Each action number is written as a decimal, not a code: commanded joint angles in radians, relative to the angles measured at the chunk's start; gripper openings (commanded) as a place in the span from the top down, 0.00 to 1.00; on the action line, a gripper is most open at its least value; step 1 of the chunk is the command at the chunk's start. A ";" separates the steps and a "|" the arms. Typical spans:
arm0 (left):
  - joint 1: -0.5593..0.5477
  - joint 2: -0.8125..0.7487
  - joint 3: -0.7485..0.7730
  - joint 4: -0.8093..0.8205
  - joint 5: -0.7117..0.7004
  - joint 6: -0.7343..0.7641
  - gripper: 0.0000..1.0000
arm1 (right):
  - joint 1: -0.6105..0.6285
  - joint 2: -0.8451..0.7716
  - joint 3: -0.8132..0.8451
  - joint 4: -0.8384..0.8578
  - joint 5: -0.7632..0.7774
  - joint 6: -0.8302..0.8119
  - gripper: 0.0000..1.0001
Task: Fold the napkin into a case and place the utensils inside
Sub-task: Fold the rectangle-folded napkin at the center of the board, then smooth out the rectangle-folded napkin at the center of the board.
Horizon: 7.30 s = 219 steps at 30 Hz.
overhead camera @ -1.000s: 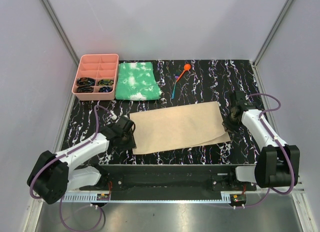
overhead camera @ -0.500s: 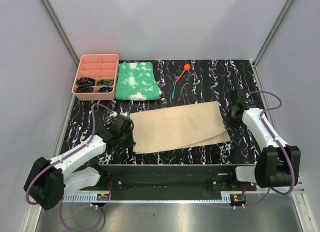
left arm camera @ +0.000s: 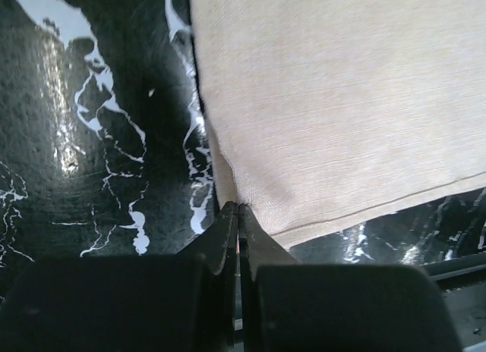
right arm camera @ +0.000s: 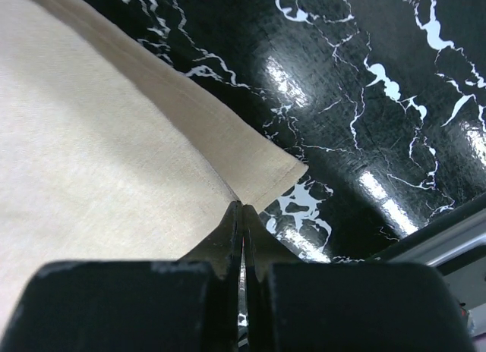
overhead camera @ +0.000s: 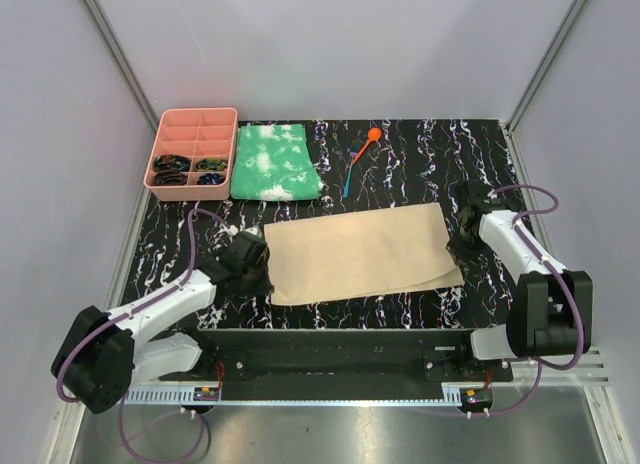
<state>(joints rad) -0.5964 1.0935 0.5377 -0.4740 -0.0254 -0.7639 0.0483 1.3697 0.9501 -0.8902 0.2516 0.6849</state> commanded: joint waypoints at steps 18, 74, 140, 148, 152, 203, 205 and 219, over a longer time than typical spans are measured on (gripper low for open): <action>0.003 0.022 -0.030 0.048 0.004 0.021 0.98 | -0.004 -0.072 -0.031 -0.076 -0.020 0.071 1.00; -0.008 -0.066 0.037 0.242 0.134 0.032 0.75 | 0.082 0.138 0.096 0.048 0.034 -0.078 1.00; -0.559 1.143 1.036 0.396 0.038 -0.109 1.00 | 0.081 -0.052 -0.028 -0.154 0.012 0.126 1.00; -0.551 1.109 0.989 0.428 0.061 -0.097 1.00 | 0.044 0.080 -0.047 -0.073 0.097 0.133 1.00; -0.549 1.094 0.972 0.437 0.076 -0.080 1.00 | 0.022 0.147 -0.054 -0.010 0.109 0.104 1.00; 0.139 0.522 0.279 0.144 0.294 0.207 1.00 | 0.022 0.620 0.452 0.387 -0.181 -0.459 0.48; 0.147 0.517 0.265 0.146 0.282 0.207 1.00 | 0.022 0.644 0.469 0.393 -0.172 -0.459 0.54; 0.167 0.376 0.220 0.115 0.240 0.239 0.98 | 0.039 0.646 0.542 0.332 -0.114 -0.432 0.39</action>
<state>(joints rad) -0.4393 1.5539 0.7574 -0.2996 0.2871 -0.5690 0.0738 2.0548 1.4593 -0.5182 0.0917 0.2356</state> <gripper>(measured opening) 0.005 0.477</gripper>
